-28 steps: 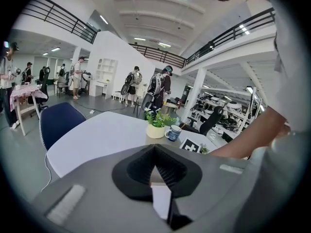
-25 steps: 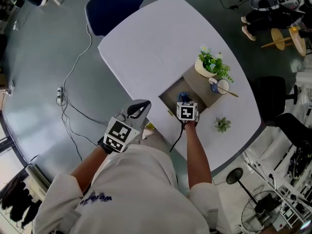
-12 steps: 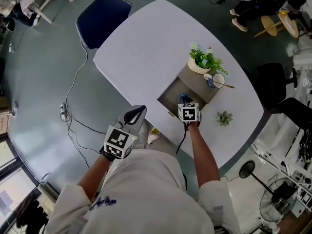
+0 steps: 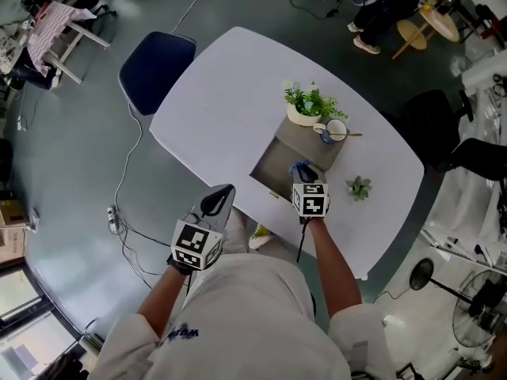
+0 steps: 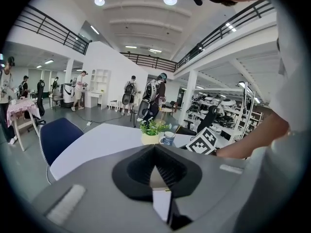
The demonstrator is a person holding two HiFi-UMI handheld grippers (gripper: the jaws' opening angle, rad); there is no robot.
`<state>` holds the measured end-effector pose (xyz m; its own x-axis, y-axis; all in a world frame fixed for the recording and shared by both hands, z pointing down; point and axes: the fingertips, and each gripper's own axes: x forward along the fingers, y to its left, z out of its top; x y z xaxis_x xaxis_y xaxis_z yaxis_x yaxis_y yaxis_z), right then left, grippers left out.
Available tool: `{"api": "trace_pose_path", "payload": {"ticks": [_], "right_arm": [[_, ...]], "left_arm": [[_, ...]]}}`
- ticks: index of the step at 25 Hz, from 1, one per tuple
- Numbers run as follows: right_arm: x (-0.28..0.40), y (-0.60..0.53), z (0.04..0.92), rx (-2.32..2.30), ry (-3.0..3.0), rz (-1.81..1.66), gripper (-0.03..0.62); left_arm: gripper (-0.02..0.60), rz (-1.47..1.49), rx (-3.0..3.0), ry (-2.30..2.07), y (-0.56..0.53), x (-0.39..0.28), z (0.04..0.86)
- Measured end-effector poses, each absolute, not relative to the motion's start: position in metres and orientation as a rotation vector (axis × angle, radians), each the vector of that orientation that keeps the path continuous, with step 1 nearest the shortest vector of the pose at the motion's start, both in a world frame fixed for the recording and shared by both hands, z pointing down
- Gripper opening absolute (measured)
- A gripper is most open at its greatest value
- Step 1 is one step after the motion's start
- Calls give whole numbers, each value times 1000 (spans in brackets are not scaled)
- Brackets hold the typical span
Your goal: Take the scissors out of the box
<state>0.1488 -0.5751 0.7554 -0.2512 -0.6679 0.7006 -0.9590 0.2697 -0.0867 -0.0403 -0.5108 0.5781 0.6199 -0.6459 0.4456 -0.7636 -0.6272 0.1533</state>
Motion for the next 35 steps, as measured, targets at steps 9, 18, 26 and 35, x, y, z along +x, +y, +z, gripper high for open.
{"api": "trace_pose_path", "payload": {"ticks": [9, 18, 26, 35], "right_arm": [[161, -548, 668, 1651, -2158, 608, 78], [179, -514, 575, 1795, -2325, 550, 78], [208, -479, 506, 1950, -2424, 501, 78], [230, -438, 460, 2061, -2478, 403, 78]], "left_arm": [[2, 436, 2622, -1200, -516, -30, 542], [2, 248, 2695, -1079, -504, -8, 509], [2, 210, 2713, -1059, -510, 0, 490], [2, 150, 2760, -984, -502, 23, 469]]}}
